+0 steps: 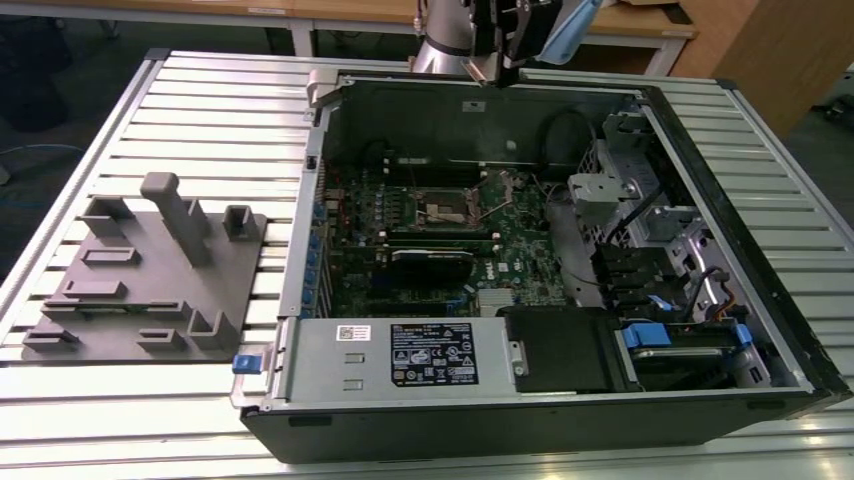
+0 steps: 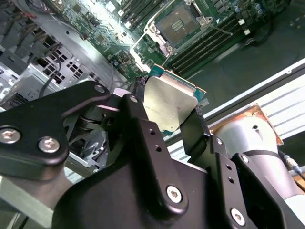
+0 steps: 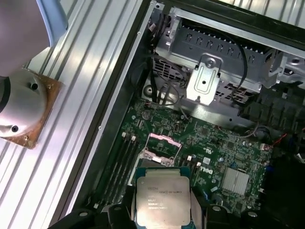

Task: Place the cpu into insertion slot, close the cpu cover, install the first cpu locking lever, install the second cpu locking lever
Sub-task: 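Place the cpu into insertion slot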

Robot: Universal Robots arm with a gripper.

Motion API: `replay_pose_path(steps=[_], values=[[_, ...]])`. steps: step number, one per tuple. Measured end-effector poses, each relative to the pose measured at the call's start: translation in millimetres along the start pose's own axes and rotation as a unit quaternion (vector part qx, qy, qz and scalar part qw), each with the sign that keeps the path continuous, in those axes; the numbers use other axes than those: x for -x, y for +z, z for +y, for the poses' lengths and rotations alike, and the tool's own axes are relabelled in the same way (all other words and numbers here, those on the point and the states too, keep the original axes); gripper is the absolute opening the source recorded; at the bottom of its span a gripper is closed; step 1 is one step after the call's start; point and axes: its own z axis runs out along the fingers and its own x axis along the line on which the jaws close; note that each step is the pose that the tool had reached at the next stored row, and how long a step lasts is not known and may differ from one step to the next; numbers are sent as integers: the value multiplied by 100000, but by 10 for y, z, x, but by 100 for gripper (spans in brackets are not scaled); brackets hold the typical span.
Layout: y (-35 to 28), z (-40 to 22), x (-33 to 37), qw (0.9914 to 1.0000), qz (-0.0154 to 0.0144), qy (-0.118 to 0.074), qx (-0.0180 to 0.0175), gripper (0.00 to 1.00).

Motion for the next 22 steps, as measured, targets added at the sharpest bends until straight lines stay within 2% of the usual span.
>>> replay_pose_path(steps=[5,7,12,18,20,22], values=[[1,0,0,100000,-194,-23,-69,54],[20,-12,-3,100000,-224,68,-8,54],[104,-58,-5,99992,-435,1149,141,54],[211,-77,5,99985,-507,1638,149,54],[247,-82,7,99969,-612,2399,156,54],[275,-86,8,99914,-849,4043,163,54]])
